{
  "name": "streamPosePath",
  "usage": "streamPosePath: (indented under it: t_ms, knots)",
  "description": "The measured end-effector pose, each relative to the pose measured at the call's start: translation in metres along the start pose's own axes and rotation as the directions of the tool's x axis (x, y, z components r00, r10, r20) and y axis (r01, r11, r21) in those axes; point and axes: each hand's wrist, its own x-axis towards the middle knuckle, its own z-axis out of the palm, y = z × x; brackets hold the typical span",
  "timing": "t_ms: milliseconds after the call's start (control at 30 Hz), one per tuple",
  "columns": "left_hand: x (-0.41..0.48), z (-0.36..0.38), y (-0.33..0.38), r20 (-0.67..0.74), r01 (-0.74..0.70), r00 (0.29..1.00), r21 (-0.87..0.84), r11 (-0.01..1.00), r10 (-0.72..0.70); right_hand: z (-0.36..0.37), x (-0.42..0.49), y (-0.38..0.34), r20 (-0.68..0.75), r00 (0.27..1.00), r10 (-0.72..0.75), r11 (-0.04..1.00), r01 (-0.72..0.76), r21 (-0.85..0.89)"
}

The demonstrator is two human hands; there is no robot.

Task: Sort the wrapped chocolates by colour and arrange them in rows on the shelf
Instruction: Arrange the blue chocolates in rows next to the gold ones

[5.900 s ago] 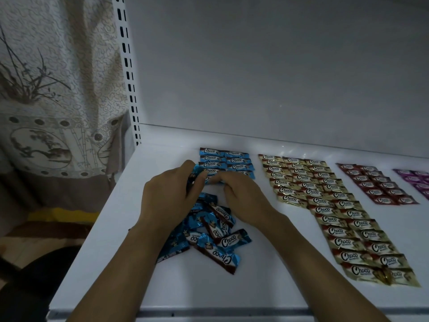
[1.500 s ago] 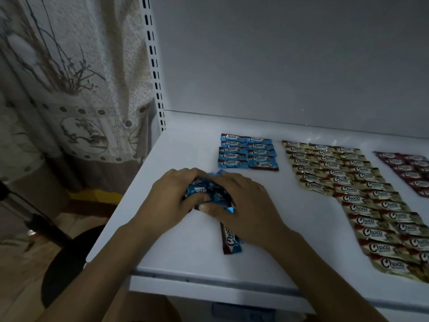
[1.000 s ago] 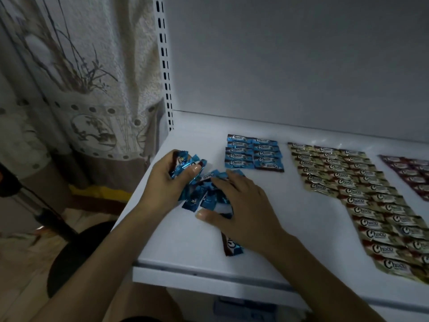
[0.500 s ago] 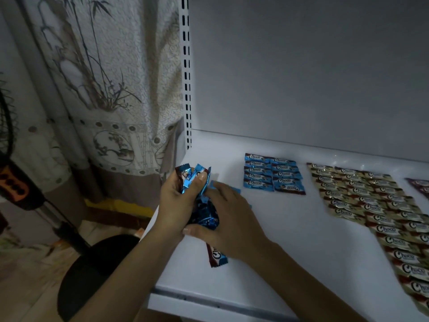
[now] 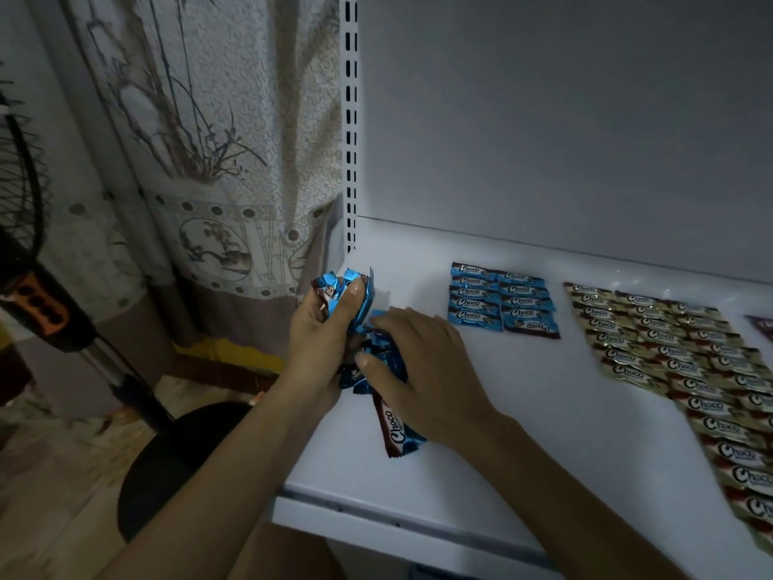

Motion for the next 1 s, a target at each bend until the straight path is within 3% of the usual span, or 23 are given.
streamPosePath:
  t_ms: [100,233,333,400,567,767,933,1000]
  knots:
    - [0.000,0.004,0.005,-0.017,0.017,1.000,-0.011,1.000,-0.018,0.000,-0.001,0.005,0.020,1.000,-0.007,1.000,0.007,0.008]
    - [0.004,0.008,0.016,-0.029,-0.050,0.998,0.008,0.999,0.050,-0.012,-0.002,0.002,-0.123,0.991,0.045,0.976,-0.017,0.217]
    - [0.004,0.015,0.018,0.034,-0.084,0.996,0.087,0.993,0.081,-0.032,0.001,-0.011,-0.066,0.975,0.210,0.839,-0.145,0.525]
    - [0.000,0.024,0.014,0.068,-0.068,0.996,0.095,0.993,0.062,-0.041,0.003,-0.017,-0.042,0.957,0.286,0.743,-0.194,0.640]
    - [-0.009,0.028,-0.004,0.088,0.036,0.995,0.011,0.999,-0.037,-0.040,-0.007,-0.006,0.021,0.919,0.393,0.701,-0.314,0.640]
    - [-0.009,0.030,0.007,0.064,-0.006,0.998,0.051,0.999,0.003,-0.037,-0.020,0.015,-0.113,0.816,0.567,0.617,-0.330,0.714]
    - [-0.011,0.040,0.013,0.097,-0.028,0.995,0.080,0.996,0.020,-0.037,-0.013,0.004,0.046,0.871,0.489,0.645,-0.396,0.653]
    - [-0.014,0.049,0.008,0.107,-0.068,0.993,0.143,0.987,0.053,-0.047,-0.008,-0.002,0.013,0.893,0.451,0.640,-0.333,0.693]
